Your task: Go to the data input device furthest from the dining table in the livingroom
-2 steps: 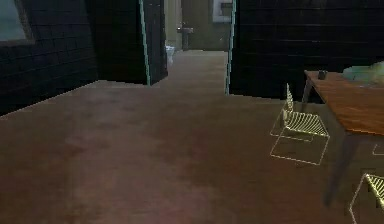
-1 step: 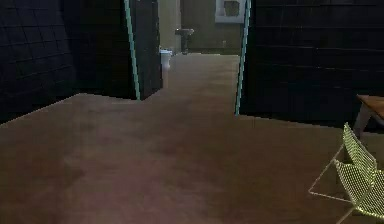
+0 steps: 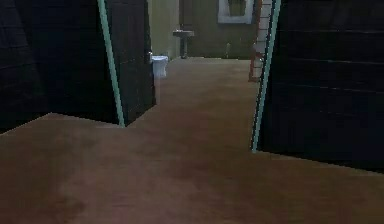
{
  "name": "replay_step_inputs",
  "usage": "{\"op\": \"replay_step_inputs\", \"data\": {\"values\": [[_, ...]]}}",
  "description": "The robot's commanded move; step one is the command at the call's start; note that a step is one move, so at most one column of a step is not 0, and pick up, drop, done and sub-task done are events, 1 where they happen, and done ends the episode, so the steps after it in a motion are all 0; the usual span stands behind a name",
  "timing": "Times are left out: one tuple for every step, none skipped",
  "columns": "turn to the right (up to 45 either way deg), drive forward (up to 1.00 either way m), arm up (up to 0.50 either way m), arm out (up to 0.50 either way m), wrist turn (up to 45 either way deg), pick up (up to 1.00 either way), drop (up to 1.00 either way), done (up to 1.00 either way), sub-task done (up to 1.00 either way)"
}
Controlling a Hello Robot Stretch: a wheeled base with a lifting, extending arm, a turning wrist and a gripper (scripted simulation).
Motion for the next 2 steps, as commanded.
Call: {"op": "replay_step_inputs", "data": {"values": [[0.0, 1.0, 0.0, 0.0, 0.0, 0.0, 0.0, 0.0, 0.0], [0.0, 0.9, 0.0, 0.0, 0.0, 0.0, 0.0, 0.0, 0.0]]}}
